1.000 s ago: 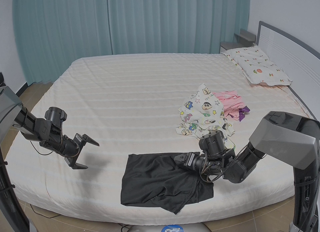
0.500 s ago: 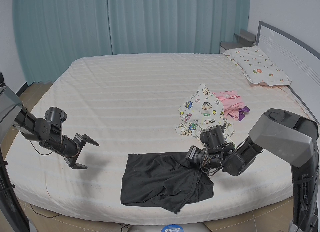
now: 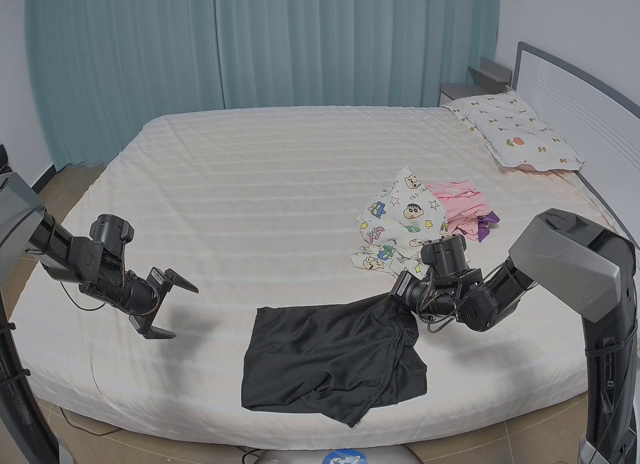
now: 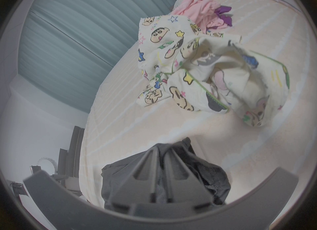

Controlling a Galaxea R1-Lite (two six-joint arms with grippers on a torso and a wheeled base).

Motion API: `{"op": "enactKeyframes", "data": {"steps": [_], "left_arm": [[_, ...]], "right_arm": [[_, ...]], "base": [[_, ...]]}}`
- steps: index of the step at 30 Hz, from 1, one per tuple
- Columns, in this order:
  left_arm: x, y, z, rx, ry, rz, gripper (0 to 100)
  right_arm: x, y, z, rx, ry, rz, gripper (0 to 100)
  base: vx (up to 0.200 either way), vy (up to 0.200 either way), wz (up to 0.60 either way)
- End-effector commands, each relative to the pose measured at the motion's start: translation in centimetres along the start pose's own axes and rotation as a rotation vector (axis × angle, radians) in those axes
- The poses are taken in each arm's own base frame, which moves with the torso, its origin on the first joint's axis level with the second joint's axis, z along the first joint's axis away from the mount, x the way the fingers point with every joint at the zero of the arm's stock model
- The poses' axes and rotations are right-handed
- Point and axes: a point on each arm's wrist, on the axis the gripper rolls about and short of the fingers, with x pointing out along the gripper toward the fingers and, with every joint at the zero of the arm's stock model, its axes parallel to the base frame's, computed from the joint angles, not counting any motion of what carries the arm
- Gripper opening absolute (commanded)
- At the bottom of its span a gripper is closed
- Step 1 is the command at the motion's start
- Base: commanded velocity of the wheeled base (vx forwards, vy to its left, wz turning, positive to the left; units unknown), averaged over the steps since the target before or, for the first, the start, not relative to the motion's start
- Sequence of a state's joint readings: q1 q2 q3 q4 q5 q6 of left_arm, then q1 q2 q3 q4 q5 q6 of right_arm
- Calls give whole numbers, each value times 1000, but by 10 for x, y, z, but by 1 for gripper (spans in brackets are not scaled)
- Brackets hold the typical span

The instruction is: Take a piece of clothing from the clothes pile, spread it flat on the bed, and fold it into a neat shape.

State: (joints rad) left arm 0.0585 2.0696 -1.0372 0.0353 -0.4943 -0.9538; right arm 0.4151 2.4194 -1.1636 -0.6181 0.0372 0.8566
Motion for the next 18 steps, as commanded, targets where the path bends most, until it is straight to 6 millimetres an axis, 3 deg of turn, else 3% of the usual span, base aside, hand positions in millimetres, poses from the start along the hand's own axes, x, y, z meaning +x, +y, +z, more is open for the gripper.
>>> {"op": "enactKeyframes", "data": {"steps": [1,6,7,10,11,15,18], "left_arm": [[0,0,0,0,0,0,100],[0,0,0,-1,1,1,100],[0,0,0,-1,1,1,100],[0,0,0,-1,1,1,100],[0,0,0,-1,1,1,100],[5,3,-3,1,-19,37,100],[10,2,-6,12,-30,63,100]], "right_arm": [[14,-9,-5,9,11,-13,100],[3,-2,2,8,-15,1,100],[-15,4,8,11,-27,15,100],[-48,6,0,-16,1,14,100],[-49,5,-2,-19,5,14,100],[-83,-4,-43,-147,104,26,100],[-95,-7,-67,-218,145,70,100]], "base": [[0,0,0],[0,0,0],[0,0,0],[0,0,0],[0,0,0],[0,0,0],[0,0,0]]}}
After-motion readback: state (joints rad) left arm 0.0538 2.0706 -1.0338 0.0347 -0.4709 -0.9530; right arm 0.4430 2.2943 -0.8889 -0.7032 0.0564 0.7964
